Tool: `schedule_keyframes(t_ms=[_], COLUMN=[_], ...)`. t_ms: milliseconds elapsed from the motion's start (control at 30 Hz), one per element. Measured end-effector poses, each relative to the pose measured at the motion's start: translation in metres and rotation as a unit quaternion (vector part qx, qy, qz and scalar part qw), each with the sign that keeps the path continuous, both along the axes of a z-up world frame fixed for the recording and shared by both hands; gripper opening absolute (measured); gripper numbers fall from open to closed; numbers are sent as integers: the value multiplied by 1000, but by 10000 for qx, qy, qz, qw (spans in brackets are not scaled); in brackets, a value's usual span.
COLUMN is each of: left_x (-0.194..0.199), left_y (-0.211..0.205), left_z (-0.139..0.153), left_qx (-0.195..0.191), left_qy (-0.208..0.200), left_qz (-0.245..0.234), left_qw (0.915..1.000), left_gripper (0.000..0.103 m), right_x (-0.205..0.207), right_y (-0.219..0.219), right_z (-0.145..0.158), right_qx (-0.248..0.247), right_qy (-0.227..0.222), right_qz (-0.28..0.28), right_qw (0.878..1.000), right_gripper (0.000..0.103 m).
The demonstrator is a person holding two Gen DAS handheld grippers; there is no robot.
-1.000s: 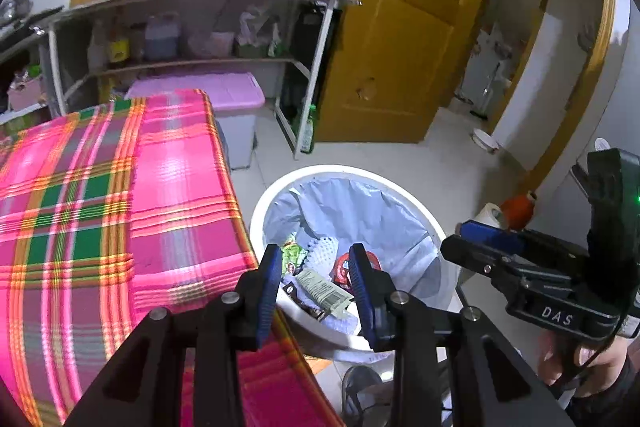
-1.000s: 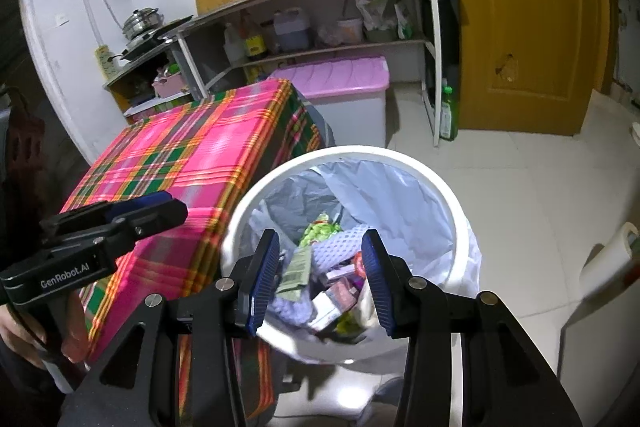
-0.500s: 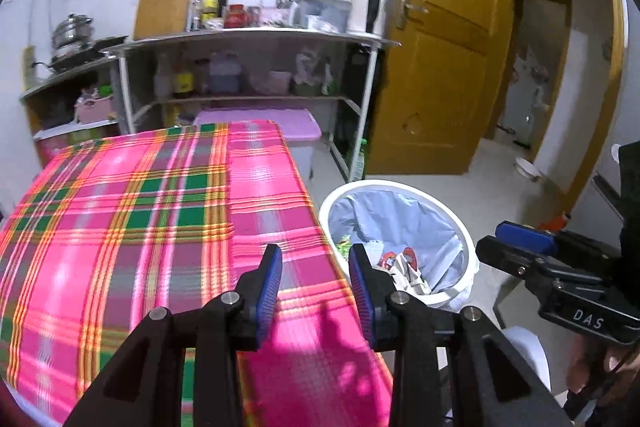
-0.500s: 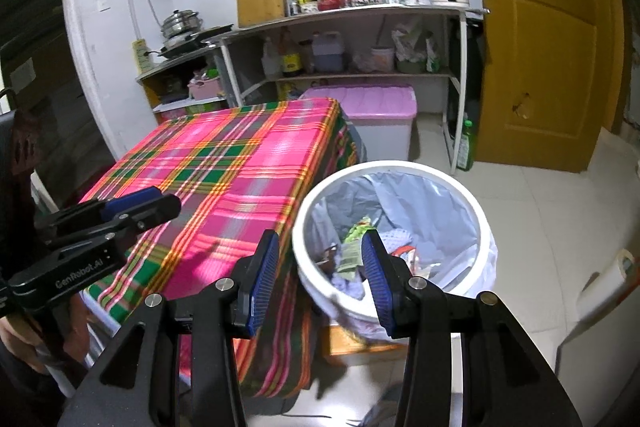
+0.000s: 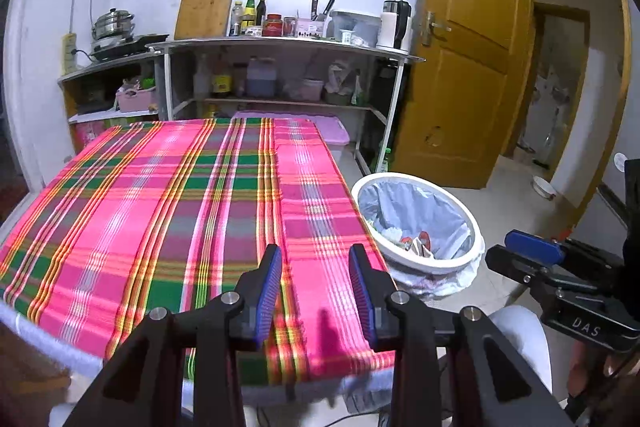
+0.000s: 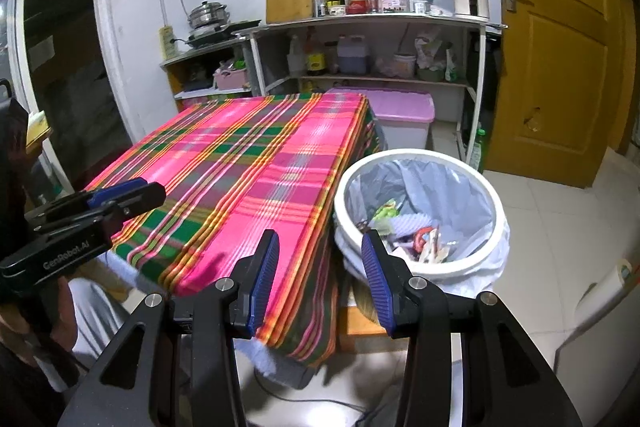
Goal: Collect trash
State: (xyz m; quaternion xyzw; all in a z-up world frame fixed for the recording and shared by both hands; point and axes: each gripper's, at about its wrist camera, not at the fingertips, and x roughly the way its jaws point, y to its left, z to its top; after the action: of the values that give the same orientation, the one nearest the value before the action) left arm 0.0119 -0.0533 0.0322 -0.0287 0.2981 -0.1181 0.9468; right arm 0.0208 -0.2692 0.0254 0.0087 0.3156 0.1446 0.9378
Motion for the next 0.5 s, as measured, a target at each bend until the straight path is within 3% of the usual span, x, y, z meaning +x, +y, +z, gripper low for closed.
schedule_keyframes(t_ms=[500], left_x=[-27], left_y=[14], left_z=[-10], left_qx=[18], left_qy=[141], left_qz=[347], left_qw=[9993], left_gripper=[34], right_x=[-12], right_y=[6], right_z=[-3], right_qx=[-95], right_qy=[-86], right_qz=[16], right_qw=[9999], right_gripper=[44])
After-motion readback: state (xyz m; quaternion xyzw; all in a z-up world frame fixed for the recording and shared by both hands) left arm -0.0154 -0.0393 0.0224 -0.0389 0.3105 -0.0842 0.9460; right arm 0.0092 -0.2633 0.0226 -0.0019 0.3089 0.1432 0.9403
